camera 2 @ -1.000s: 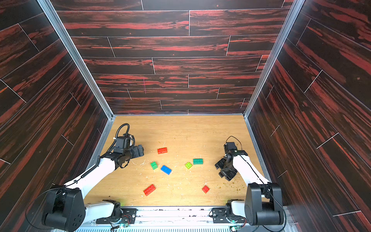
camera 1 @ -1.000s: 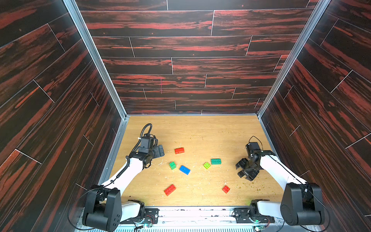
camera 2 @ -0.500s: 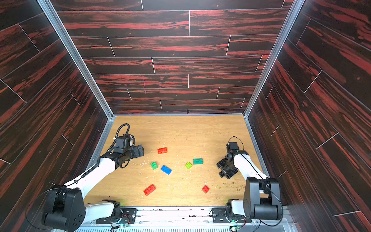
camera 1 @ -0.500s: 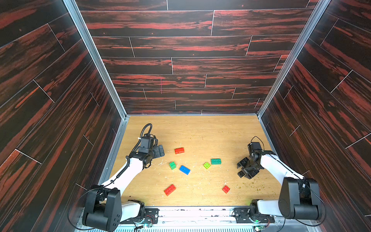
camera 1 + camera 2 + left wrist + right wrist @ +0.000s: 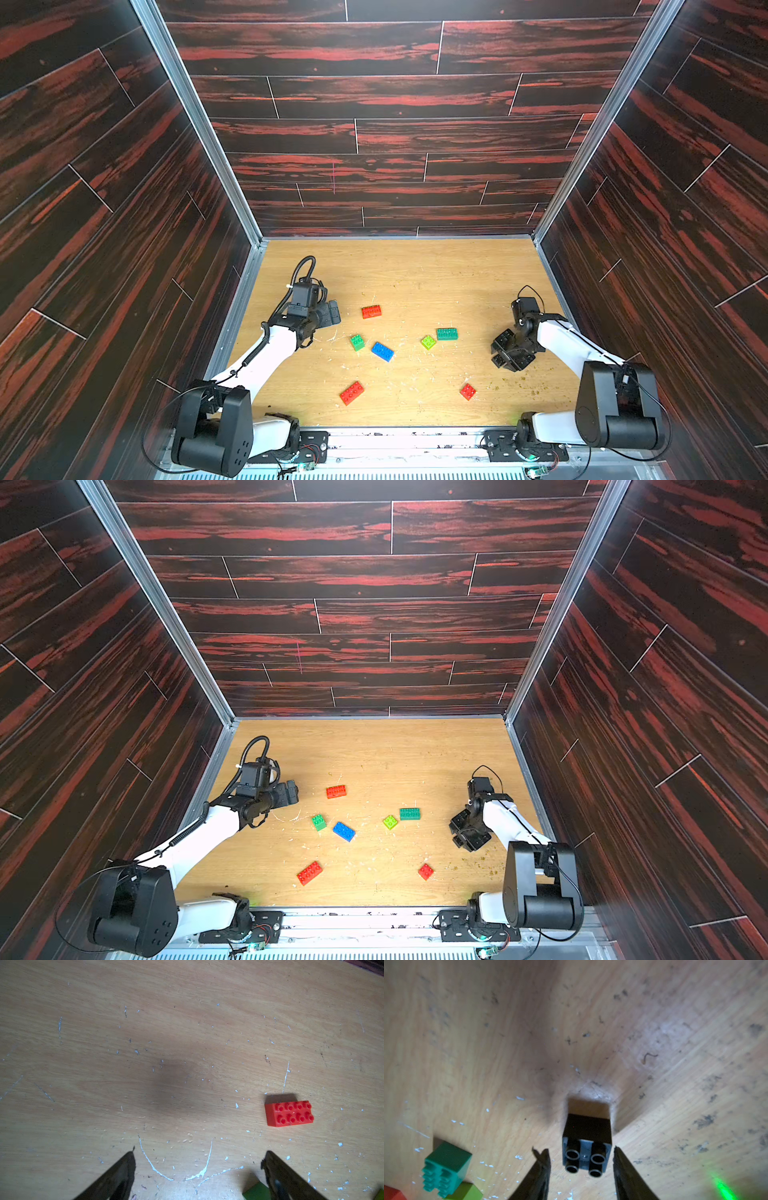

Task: Assemble a carrot with lego
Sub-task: Pick up the lego brick from the center of the board.

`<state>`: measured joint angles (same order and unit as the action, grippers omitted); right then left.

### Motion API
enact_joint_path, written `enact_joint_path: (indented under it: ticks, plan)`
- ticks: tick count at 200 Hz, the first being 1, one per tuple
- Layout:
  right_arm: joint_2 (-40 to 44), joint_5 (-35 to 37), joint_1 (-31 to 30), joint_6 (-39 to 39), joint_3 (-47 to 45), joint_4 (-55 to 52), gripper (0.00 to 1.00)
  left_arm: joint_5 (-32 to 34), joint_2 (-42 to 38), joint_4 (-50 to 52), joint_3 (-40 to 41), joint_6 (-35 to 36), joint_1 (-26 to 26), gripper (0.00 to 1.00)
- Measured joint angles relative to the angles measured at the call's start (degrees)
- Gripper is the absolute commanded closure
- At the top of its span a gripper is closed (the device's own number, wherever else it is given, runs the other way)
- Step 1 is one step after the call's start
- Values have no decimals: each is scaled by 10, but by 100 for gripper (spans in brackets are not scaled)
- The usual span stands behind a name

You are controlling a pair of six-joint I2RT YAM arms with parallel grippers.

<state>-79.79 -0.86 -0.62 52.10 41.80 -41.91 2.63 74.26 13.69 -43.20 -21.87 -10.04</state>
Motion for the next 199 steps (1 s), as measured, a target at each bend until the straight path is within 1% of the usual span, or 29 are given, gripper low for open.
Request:
enact_joint_path:
  ticks: [123,151,199]
  plan:
    - [-9,11,0,-12,-14,11,57,6,0,0,0,0,0,3]
    - [-10,20,0,-22,-13,10,53,7,0,0,0,0,0,3]
    - [-11,33,0,-35,-12,10,53,9,-1,0,0,0,0,3]
